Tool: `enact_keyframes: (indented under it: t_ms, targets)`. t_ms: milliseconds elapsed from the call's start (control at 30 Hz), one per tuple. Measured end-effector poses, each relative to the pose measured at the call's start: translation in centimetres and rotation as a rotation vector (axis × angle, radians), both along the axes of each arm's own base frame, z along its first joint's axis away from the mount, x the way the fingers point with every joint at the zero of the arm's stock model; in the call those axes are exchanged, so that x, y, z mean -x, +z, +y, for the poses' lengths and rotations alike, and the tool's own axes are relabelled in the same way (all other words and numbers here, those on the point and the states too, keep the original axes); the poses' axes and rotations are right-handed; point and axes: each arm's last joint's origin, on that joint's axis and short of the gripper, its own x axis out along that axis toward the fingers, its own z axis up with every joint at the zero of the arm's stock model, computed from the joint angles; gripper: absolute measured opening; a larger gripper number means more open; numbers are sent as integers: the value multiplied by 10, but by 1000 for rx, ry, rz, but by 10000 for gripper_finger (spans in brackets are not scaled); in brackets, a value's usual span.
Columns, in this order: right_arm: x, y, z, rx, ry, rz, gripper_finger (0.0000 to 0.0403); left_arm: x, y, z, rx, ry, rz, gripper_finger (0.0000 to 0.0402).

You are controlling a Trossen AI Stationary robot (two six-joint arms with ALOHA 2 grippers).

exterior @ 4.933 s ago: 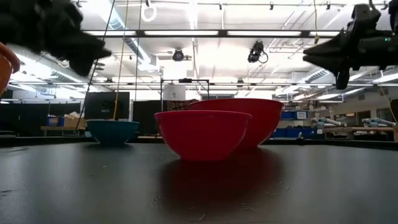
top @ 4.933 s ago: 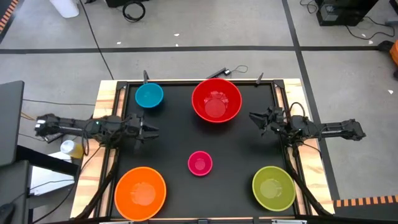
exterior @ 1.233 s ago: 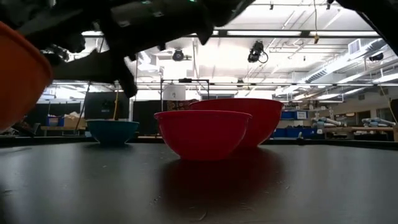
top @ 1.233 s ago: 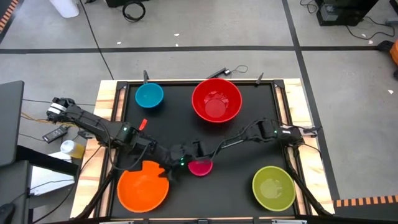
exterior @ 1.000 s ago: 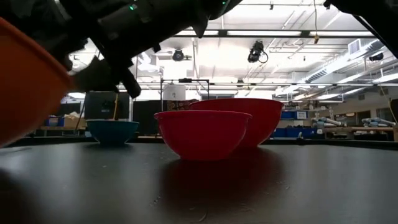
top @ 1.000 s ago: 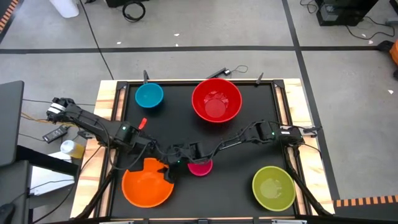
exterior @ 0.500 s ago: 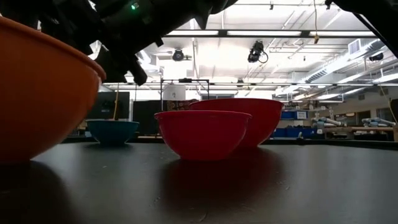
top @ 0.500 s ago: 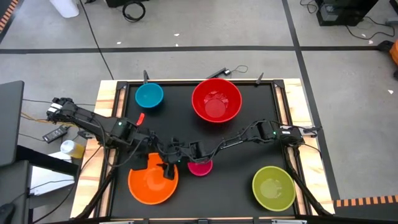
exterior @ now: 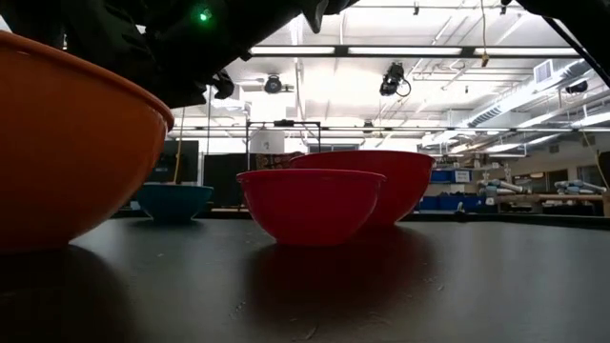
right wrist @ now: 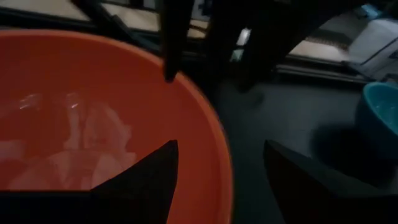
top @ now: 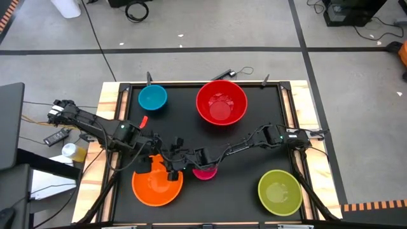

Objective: Nest bowls inside each other
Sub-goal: Stack the orange bowl on the large red bowl

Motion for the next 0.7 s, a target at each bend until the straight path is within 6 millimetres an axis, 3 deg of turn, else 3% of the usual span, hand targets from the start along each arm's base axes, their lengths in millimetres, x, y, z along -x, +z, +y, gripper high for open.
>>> enact_keyframes:
  t_ms: [233,400,567,700]
  targets:
    - [2,-8,-10,-74,11,84,240,0,0,0,1,5,3,217]
    - [4,-14,-18,-167,31,150,216,0,0,0,-1,6,2,217]
    - [4,-15,-23,-204,46,175,155,0,0,1,-23,14,-6,217]
    - [5,-17,-26,-185,45,195,72,0,0,1,-29,15,-7,217]
